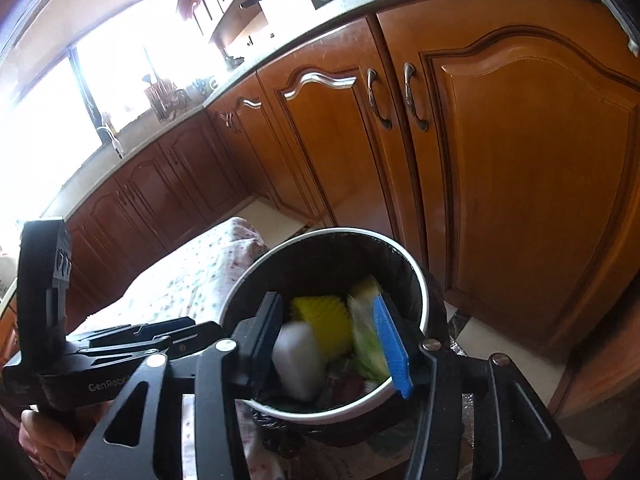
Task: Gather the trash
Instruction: 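Open both grippers to drop the foam block and pouch into the bin, then move both open grippers back to the tissue and mesh net on the table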
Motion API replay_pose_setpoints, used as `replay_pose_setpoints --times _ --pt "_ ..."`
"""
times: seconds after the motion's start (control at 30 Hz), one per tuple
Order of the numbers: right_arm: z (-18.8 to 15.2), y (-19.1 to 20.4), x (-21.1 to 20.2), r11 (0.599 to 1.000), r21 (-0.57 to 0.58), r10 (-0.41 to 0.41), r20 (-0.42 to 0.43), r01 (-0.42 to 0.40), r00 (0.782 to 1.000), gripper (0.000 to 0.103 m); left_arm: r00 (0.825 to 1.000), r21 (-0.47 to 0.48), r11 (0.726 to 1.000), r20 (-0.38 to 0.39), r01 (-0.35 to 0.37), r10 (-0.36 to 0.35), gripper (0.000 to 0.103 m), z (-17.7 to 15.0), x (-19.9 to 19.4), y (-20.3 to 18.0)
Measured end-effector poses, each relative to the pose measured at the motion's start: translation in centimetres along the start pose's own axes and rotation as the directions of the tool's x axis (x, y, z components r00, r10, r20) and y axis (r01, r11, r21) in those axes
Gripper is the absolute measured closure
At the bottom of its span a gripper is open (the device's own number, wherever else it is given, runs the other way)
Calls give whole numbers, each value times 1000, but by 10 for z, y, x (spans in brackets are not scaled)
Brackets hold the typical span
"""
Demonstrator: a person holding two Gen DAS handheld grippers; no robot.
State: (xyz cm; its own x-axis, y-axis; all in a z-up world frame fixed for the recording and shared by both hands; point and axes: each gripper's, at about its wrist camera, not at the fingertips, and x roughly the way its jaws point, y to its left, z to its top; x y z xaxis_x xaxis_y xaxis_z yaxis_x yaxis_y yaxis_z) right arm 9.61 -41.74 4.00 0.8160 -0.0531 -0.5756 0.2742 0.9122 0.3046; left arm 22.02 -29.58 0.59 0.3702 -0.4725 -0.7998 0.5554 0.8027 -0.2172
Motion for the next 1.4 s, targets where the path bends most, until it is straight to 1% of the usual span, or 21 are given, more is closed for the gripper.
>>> replay_pose_setpoints --times 0.03,0.07,0.1,0.17,0.23,0.27,0.4,0.47,0.6,0.8,0.9,1.07,1.27,1.4 --pt "-2 0 -2 1000 9 8 8 -8 1000 35 1000 -6 1000 5 -1 1 56 -2 -3 2" --pt "-4 0 -6 1000 17 17 20 -17 1000 30 1000 -18 1000 5 -1 1 54 -4 -5 5" --pt "-6 1 -8 999 24 21 28 -22 999 28 1000 -30 1000 10 4 -4 53 -8 -8 9" --pt "-10 4 -11 998 47 44 44 -46 998 20 1000 -49 999 25 10 -8 52 -15 -16 16" --pt "-17 6 -17 995 72 64 56 -68 996 15 999 -70 997 40 5 -3 50 -23 -25 23" --pt "-21 8 -19 994 80 72 61 -77 996 14 999 -85 996 50 7 -2 50 -29 -31 28" --pt "-37 18 -29 988 99 109 65 -115 992 13 997 -130 991 80 11 -1 48 -51 -53 46" --pt "-46 26 -31 984 106 133 65 -140 989 10 995 -153 988 101 5 10 48 -61 -66 54" --pt "-62 44 -35 977 105 180 47 -184 983 9 991 -192 981 128 -11 36 44 -82 -86 72" --pt "-82 70 -42 967 89 238 20 -239 971 9 989 -259 965 131 -29 65 43 -121 -106 98" --pt "-89 81 -45 962 84 260 13 -260 966 9 987 -289 956 136 -42 85 43 -141 -120 110" --pt "-100 103 -52 954 54 296 -10 -295 955 8 980 -316 947 159 -62 117 43 -165 -146 120" --pt "-108 140 -54 937 7 348 -40 -348 937 9 970 -352 933 192 -74 149 43 -192 -179 141" --pt "-107 164 -48 935 -23 352 -67 -354 933 9 960 -376 922 214 -88 179 43 -211 -199 162"
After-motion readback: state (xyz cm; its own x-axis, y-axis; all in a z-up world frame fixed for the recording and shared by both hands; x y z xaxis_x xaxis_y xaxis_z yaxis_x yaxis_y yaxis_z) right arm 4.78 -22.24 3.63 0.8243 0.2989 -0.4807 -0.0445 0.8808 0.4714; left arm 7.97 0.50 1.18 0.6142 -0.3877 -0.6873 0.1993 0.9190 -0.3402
